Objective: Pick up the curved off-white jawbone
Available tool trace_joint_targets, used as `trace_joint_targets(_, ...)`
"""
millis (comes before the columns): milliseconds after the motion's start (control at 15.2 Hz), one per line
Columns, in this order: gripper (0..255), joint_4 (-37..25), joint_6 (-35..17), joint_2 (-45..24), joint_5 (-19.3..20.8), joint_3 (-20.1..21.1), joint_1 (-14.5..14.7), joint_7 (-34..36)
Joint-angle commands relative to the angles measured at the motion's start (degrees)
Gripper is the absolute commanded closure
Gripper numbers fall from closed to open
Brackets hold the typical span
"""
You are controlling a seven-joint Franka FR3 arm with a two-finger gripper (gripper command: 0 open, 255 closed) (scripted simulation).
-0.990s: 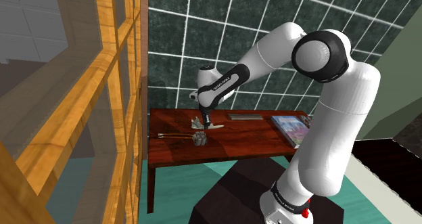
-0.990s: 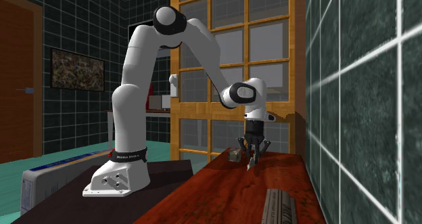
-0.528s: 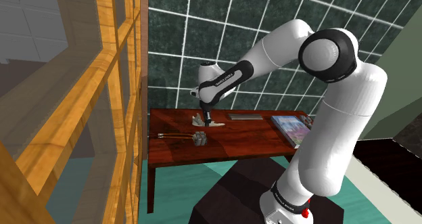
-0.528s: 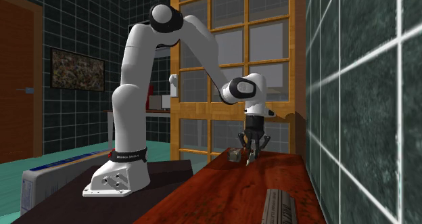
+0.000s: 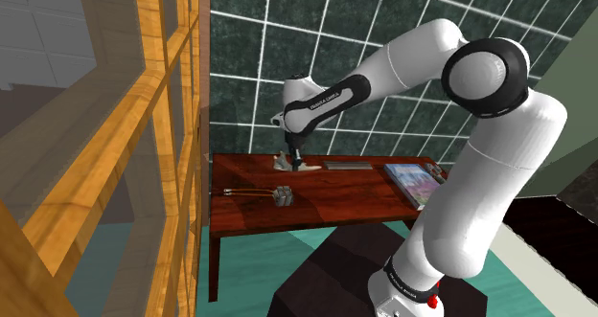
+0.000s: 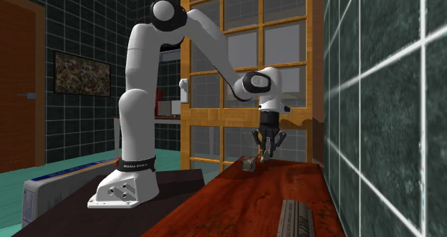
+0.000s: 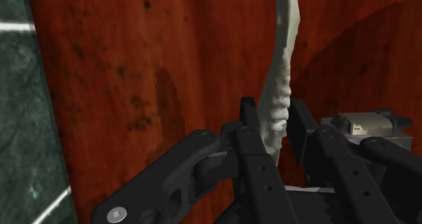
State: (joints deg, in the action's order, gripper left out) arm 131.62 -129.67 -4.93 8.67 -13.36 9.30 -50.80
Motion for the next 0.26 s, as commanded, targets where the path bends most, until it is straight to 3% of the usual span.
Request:
trace_joint_targets(0, 255, -0.63, 1.65, 1.03, 0.1, -0.03, 0.01, -0.15)
trace_joint_targets(198, 255, -0.91, 2.53, 1.64, 0.17, -0.03, 0.04, -0.18)
